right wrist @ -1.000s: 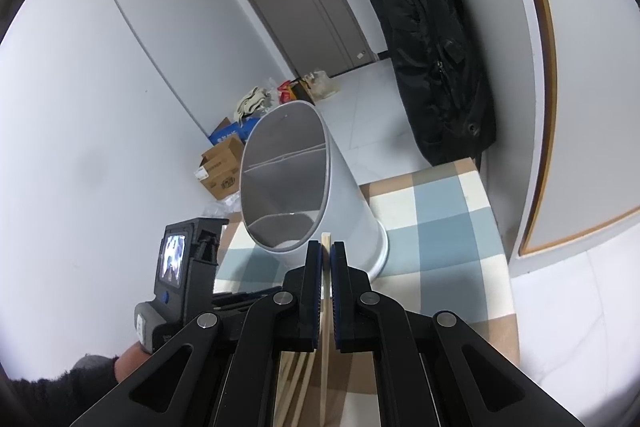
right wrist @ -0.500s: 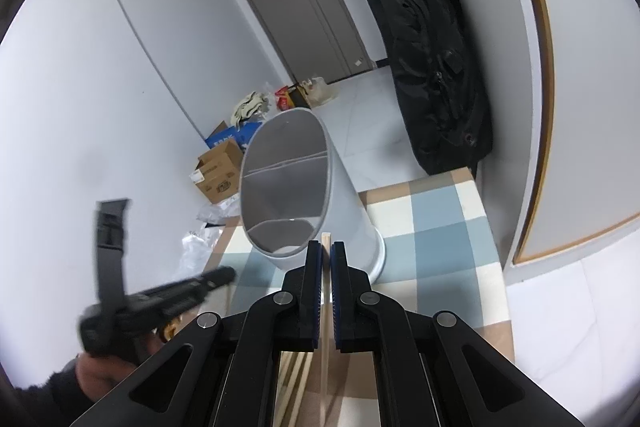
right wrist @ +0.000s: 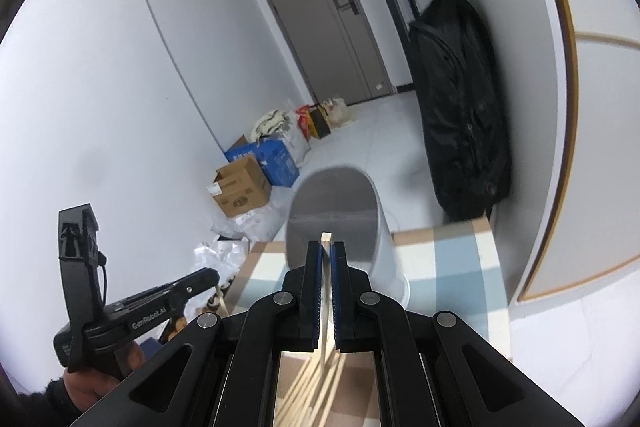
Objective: Organize utensils
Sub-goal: 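Carry the stick in the right gripper over the holder while the left carries its stick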
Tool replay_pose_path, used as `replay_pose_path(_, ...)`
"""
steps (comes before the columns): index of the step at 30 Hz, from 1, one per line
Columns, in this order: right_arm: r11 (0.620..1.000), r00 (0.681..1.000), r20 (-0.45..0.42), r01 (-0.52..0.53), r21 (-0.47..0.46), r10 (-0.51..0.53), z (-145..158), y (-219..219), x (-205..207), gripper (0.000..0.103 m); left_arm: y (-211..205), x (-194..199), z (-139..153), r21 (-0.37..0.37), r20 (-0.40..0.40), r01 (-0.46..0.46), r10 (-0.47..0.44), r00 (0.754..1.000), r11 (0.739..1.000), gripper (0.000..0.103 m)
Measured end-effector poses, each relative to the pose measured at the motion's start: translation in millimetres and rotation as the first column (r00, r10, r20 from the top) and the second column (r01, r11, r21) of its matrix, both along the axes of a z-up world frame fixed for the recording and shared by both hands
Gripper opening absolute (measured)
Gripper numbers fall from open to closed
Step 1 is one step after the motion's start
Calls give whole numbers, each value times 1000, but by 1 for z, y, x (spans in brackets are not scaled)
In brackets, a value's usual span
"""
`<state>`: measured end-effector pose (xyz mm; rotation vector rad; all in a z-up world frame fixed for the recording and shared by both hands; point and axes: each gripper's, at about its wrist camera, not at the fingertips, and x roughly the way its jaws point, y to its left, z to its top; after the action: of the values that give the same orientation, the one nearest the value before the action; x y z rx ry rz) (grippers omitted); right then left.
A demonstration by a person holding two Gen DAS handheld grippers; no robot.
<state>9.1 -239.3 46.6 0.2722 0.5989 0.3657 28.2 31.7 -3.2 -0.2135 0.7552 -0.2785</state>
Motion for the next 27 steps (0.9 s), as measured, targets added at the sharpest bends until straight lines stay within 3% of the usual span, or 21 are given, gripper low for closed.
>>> replay_pose_path(6, 1000, 999, 36, -22, -8, 22, 28, 5, 2, 4, 1, 0, 25, -45, 28, 35, -34, 999, 998, 0)
replay_pose_path(16, 998, 995, 96, -35, -57, 40, 86, 9, 14, 4, -8, 4, 77, -31, 129, 95, -90, 988, 995, 0)
replay_pose_path(27, 992, 991, 116, -45, -115, 59, 128, 10, 48, 4, -21, 25, 131, -38, 235, 112, -100, 967, 993, 0)
